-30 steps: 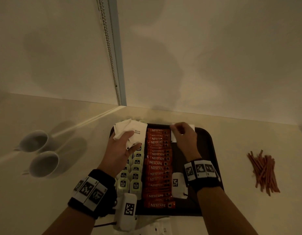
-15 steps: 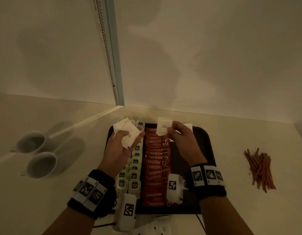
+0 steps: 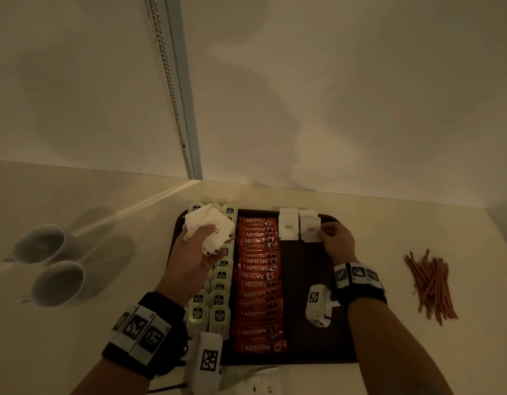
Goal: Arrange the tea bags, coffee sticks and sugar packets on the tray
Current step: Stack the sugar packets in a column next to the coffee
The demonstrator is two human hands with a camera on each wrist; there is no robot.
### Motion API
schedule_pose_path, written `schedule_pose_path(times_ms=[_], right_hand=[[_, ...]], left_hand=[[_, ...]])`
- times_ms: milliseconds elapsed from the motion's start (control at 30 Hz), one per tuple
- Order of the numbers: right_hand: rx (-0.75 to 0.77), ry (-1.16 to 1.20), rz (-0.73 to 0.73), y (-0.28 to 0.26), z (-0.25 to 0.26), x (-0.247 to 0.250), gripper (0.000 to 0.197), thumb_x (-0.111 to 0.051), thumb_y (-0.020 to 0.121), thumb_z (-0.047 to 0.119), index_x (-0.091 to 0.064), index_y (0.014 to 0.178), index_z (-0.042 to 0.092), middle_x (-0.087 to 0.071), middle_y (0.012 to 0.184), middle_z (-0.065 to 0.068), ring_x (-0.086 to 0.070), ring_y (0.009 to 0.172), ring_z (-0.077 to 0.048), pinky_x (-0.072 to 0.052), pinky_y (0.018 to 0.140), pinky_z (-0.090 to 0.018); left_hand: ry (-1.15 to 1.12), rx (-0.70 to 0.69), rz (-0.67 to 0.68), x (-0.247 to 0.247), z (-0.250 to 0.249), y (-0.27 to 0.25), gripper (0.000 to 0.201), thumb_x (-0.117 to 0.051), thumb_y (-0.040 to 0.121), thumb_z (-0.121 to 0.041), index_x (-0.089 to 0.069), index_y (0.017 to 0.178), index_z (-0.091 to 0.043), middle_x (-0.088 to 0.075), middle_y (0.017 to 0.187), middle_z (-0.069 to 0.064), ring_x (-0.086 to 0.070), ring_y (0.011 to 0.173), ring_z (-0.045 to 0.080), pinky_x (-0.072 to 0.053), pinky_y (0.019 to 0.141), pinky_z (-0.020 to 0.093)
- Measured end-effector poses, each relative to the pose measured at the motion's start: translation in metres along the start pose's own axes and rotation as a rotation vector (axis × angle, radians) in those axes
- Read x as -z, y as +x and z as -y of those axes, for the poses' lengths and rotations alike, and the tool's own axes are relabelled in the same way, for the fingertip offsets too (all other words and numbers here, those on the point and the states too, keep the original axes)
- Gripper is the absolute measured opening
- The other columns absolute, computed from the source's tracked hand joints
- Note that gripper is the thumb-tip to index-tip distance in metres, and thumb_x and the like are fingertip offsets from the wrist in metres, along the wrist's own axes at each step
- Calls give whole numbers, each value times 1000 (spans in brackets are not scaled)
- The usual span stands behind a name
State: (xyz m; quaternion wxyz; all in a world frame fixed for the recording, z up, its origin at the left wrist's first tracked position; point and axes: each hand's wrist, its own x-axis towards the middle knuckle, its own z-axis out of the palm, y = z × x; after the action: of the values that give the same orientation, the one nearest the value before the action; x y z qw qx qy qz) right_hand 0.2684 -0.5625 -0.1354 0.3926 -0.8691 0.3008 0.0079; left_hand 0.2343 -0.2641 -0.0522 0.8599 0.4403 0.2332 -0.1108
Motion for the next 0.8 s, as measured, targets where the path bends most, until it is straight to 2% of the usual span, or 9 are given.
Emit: schedule_pose_path(times_ms=[233, 367, 467, 500, 567, 633, 667, 733, 800], right_hand=[[-28, -44, -69, 4, 1, -9, 21, -64, 87, 15, -63, 104, 4, -65, 109, -14, -58, 101, -28, -40, 80, -27], [-55, -29, -104, 1, 5, -10, 26, -66, 86, 16, -59, 106, 1, -62, 111, -17, -57, 103, -31, -42, 83, -31], [52, 82, -127, -19, 29, -9, 23, -63, 88, 22, -57, 103, 5, -63, 104, -11, -59, 94, -23, -46, 81, -31], [113, 138, -78, -32, 43, -8, 20, -61, 90, 25, -58, 101, 9, -63, 100, -6, -59, 88, -16, -48, 79, -28], [222, 267, 159, -69, 75, -7, 18, -58, 91, 31, -60, 96, 15, -64, 93, 3, -59, 82, -6, -50, 77, -24], [278, 378, 434, -105, 100, -9, 26, -61, 84, 43, -64, 93, 18, -68, 91, 2, -65, 84, -11, -53, 75, -25], [300, 404, 509, -118, 108, -12, 31, -64, 79, 48, -65, 91, 19, -69, 91, 1, -66, 85, -14, -55, 77, -28], [328, 425, 546, -135, 116, -18, 30, -69, 77, 44, -64, 87, 16, -69, 90, -3, -65, 82, -17, -55, 78, -31], [339, 455, 517, -139, 119, -19, 19, -67, 84, 29, -62, 86, 11, -67, 85, -6, -63, 76, -14, -54, 75, -29]], left_hand=[[68, -26, 36, 1, -1, 0, 38, -53, 94, -9, -52, 131, -17, -62, 117, 8, -60, 100, 23, -56, 52, 25], [94, -43, 14, 2, 0, -1, 38, -58, 91, -13, -54, 129, -16, -63, 116, 12, -61, 97, 25, -50, 47, 22], [106, -64, 2, 2, -1, -3, 38, -61, 90, -13, -55, 127, -19, -62, 115, 8, -57, 102, 25, -49, 47, 21], [109, -69, 7, 1, -1, -5, 39, -61, 90, -13, -55, 128, -19, -62, 116, 8, -57, 103, 25, -49, 48, 21], [95, -72, 24, -4, -1, -8, 41, -62, 89, -11, -54, 128, -20, -63, 116, 8, -59, 101, 23, -50, 51, 21], [56, -76, 28, -8, 0, -11, 44, -63, 88, -8, -53, 130, -18, -64, 115, 8, -63, 95, 19, -51, 54, 21], [57, -86, 26, -10, 0, -12, 46, -63, 88, -7, -51, 131, -16, -64, 115, 7, -64, 92, 17, -53, 56, 21], [59, -108, 36, -12, 1, -15, 48, -63, 88, -4, -49, 133, -13, -64, 118, 7, -65, 94, 16, -55, 60, 20], [24, -111, 46, -12, 0, -18, 49, -62, 87, -1, -50, 133, -13, -63, 121, 9, -66, 95, 17, -53, 58, 19]])
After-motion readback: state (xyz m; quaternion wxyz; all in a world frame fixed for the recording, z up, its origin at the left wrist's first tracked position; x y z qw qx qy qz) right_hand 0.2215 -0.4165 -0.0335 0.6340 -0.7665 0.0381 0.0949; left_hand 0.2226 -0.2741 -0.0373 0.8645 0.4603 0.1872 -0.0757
